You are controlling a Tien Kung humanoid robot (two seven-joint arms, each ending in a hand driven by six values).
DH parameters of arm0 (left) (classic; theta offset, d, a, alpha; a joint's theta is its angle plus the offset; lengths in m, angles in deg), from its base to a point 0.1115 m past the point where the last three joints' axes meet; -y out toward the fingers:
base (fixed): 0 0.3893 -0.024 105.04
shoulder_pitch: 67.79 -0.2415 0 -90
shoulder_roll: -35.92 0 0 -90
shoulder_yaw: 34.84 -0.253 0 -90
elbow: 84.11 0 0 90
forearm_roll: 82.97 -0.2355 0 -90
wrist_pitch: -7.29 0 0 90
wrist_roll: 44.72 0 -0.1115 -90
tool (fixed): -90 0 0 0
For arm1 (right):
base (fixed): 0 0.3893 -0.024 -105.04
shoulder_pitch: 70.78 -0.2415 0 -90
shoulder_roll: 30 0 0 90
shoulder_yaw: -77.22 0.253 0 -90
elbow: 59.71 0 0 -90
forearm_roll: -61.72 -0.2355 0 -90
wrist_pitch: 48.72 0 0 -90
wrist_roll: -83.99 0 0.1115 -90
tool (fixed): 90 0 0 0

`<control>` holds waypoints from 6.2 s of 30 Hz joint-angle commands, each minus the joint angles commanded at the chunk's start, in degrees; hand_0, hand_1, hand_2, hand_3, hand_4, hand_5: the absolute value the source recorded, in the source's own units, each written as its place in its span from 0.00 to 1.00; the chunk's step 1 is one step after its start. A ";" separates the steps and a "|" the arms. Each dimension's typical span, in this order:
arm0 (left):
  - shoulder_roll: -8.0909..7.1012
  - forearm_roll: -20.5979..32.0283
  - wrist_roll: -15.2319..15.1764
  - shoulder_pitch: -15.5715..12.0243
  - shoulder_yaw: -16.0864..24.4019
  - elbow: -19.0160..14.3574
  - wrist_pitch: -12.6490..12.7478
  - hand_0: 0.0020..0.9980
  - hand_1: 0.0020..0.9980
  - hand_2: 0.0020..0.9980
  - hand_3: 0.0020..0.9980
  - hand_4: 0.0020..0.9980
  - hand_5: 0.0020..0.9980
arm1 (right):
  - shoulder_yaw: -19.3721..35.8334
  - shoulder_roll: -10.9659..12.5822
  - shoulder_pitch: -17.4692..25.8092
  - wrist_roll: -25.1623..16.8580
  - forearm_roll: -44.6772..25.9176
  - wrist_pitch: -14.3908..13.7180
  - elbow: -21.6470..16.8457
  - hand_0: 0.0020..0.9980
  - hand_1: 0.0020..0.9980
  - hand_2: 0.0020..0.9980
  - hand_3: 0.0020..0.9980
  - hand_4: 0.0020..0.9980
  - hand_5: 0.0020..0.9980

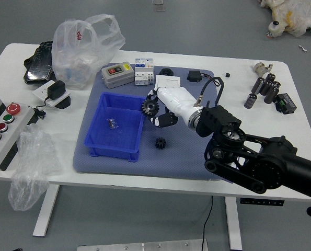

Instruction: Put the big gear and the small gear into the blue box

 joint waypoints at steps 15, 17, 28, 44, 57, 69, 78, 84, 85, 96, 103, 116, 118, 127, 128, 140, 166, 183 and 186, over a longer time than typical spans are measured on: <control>0.13 -0.50 0.33 0.01 0.34 -0.11 -0.03 0.66 0.59 0.59 0.75 0.74 0.62 | -8.05 -5.18 -3.49 -4.16 1.30 -0.76 6.29 0.45 0.63 0.65 0.50 0.39 0.00; 0.16 -0.49 0.33 0.01 0.32 -0.11 -0.04 0.66 0.59 0.59 0.75 0.74 0.62 | -7.84 -5.47 -3.41 -4.01 2.07 -0.49 7.40 0.45 0.63 0.65 0.50 0.39 0.00; 0.29 -0.66 0.27 0.10 0.35 -0.09 -0.09 0.66 0.59 0.59 0.75 0.74 0.62 | -8.58 -6.03 -3.48 -1.62 3.18 2.80 8.68 0.60 0.90 0.93 0.74 0.52 0.20; 0.37 -0.96 0.36 -0.11 0.52 -0.08 -0.16 0.66 0.59 0.59 0.75 0.74 0.62 | -9.18 -6.04 -3.49 -1.42 2.92 3.57 8.29 0.60 0.92 0.96 0.88 0.70 0.24; 0.56 -0.85 0.25 -0.49 0.45 -0.03 -0.12 0.66 0.59 0.59 0.75 0.74 0.61 | 1.93 -1.59 1.15 -2.98 1.21 -3.03 0.83 0.47 0.77 0.87 0.84 0.71 0.25; 0.67 -0.50 0.00 -0.77 0.21 0.05 -0.10 0.66 0.59 0.59 0.75 0.74 0.61 | 6.39 3.21 8.57 8.20 -1.02 6.41 -3.16 0.43 0.66 0.87 0.86 0.82 0.28; 0.65 -0.47 -0.08 -0.69 0.11 0.08 -0.14 0.66 0.59 0.59 0.74 0.74 0.61 | 5.48 3.06 9.15 9.97 0.27 8.98 -0.56 0.42 0.63 0.87 0.85 0.83 0.29; 0.69 -0.49 -0.12 -0.62 0.10 0.09 -0.16 0.66 0.59 0.59 0.75 0.74 0.61 | 3.88 2.74 8.99 9.99 -0.77 9.42 0.13 0.42 0.62 0.85 0.85 0.83 0.28; 0.69 -0.51 -0.11 -0.62 0.11 0.09 -0.17 0.66 0.59 0.59 0.74 0.74 0.61 | 3.68 2.74 8.94 10.00 -0.90 9.47 0.11 0.41 0.59 0.81 0.84 0.82 0.27; 0.66 -0.38 -0.25 -0.49 -0.01 0.13 -0.17 0.66 0.59 0.59 0.74 0.74 0.61 | 1.78 2.59 8.47 10.21 -2.09 9.34 0.57 0.40 0.57 0.70 0.82 0.79 0.25; 0.67 -0.31 -0.28 -0.49 -0.05 0.14 -0.18 0.66 0.59 0.59 0.74 0.74 0.61 | 0.40 2.37 8.28 9.95 -2.30 8.47 1.22 0.32 0.47 0.41 0.61 0.52 0.00; 0.69 0.15 -0.62 -0.52 -0.54 0.22 -0.24 0.66 0.59 0.59 0.75 0.74 0.61 | 0.96 2.81 7.68 7.58 -2.43 4.28 1.37 0.30 0.46 0.40 0.59 0.47 0.00; 0.68 0.15 -0.63 -0.53 -0.54 0.22 -0.23 0.66 0.59 0.59 0.75 0.74 0.61 | 1.67 3.14 7.16 7.45 -2.32 4.00 1.33 0.30 0.46 0.40 0.59 0.47 0.00; 0.65 -0.32 -0.40 -0.60 -0.25 0.17 -0.27 0.66 0.59 0.59 0.75 0.75 0.61 | 2.65 2.34 1.10 7.28 -0.87 2.65 0.81 0.31 0.46 0.41 0.59 0.51 0.03; 0.66 -0.36 -0.38 -0.60 -0.24 0.16 -0.28 0.66 0.59 0.59 0.75 0.75 0.61 | 2.14 1.86 0.42 7.00 -0.78 2.11 0.61 0.31 0.46 0.41 0.59 0.51 0.03; 0.55 -1.12 0.04 -0.39 0.19 0.05 -0.37 0.66 0.59 0.59 0.75 0.75 0.62 | -9.69 -3.34 -6.94 3.25 -2.23 -1.30 2.98 0.42 0.71 0.80 0.68 0.53 0.14; 0.51 -1.12 0.02 -0.44 0.11 0.07 -0.44 0.66 0.59 0.58 0.75 0.75 0.62 | -12.28 -4.30 -6.45 5.11 -1.27 6.51 2.82 0.43 0.75 0.88 0.86 0.61 0.14; 0.69 -1.23 -0.05 -0.60 0.11 0.11 -0.43 0.66 0.59 0.58 0.75 0.74 0.61 | -0.30 -0.23 -2.93 -0.36 -3.62 -3.43 -0.15 0.41 0.68 0.79 0.76 0.60 0.18; 0.71 -1.25 -0.02 -0.61 0.16 0.11 -0.41 0.66 0.59 0.58 0.75 0.74 0.61 | 3.80 0.80 -0.39 -4.25 -7.95 -7.54 -0.42 0.41 0.68 0.79 0.76 0.60 0.18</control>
